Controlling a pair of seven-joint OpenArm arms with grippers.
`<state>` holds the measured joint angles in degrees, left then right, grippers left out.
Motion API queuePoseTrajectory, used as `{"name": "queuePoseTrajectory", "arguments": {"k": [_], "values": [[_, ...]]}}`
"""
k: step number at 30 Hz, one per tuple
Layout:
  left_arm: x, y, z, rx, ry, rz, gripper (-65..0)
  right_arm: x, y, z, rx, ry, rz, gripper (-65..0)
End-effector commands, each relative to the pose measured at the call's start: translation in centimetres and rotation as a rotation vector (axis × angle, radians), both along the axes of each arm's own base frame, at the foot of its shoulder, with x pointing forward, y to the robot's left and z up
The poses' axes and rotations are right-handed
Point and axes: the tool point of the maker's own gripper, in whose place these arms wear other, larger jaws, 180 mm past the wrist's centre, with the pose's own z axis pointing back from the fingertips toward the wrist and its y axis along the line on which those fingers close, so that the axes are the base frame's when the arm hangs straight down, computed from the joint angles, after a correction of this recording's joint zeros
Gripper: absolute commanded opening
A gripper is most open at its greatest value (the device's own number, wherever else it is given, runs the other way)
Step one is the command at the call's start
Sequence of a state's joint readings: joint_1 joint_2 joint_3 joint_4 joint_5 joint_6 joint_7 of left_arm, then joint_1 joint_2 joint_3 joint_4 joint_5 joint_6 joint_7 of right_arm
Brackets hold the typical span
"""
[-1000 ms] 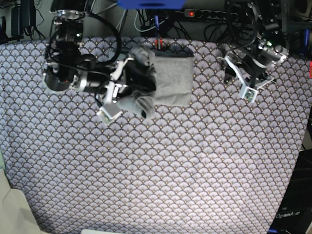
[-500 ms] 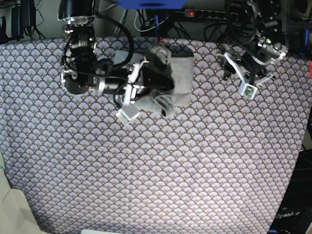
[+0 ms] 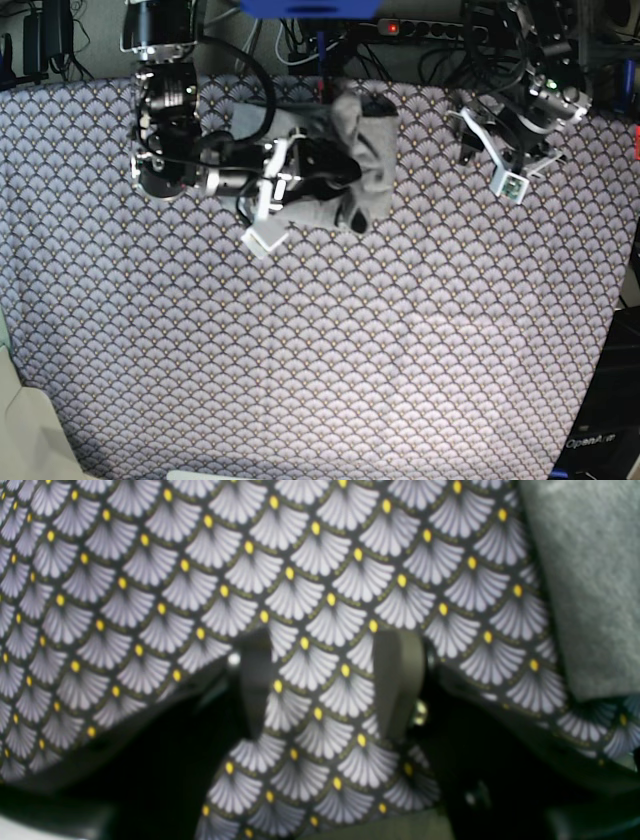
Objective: Fold the T-shirt properly
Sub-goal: 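Fold the strip's other end over the middle with the right gripper, then release the shirt and lift both grippers away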
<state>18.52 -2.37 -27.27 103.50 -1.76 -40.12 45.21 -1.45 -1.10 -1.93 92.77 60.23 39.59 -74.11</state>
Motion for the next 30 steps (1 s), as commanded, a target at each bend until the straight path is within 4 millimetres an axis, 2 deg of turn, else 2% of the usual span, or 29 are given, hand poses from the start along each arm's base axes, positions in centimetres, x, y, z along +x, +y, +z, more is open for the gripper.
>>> {"name": "queuePoseTrajectory", "arguments": {"k": [1, 4, 10, 15, 19, 22, 24, 27, 30], "values": [[0.7, -0.1, 1.0, -0.005, -0.040, -0.005, -32.7, 0.7, 0.4, 1.6, 0.047, -0.046, -0.006, -35.5], [0.7, -0.1, 1.0, -0.005, -0.040, -0.005, -32.7, 0.9, 0.4, 1.8, 0.046, -0.051, -0.005, -33.5], [0.6, 0.1, 1.0, -0.002, -0.039, 0.001, -32.7, 1.0, 0.4, 2.8, 0.034, -0.095, 0.015, -33.7], [0.7, 0.1, 1.1, 0.000, -0.042, 0.000, -32.7, 0.7, -1.4, 2.9, -0.026, -0.137, 0.014, -34.8], [1.1, 0.1, 1.7, 0.006, -0.061, -0.003, -32.7, 0.2, -3.3, 2.4, -0.083, -0.149, 0.013, -43.6], [1.7, -0.6, 3.1, -0.002, -0.106, -0.010, -32.8, 0.2, -4.8, 1.9, -0.135, -0.154, 0.020, -55.6], [2.3, -1.5, 4.8, -0.041, -0.162, -0.018, -32.8, 0.2, -5.9, 1.5, -0.170, -0.154, 0.024, -63.1], [2.9, -2.8, 6.7, -0.122, -0.225, -0.032, -32.9, 0.3, -7.3, 1.1, -0.212, -0.157, 0.022, -65.0], [2.7, -4.2, 6.9, -0.186, -0.202, -0.064, -33.0, 1.1, -9.6, 1.1, -0.251, -0.170, -0.018, -64.7]]}}
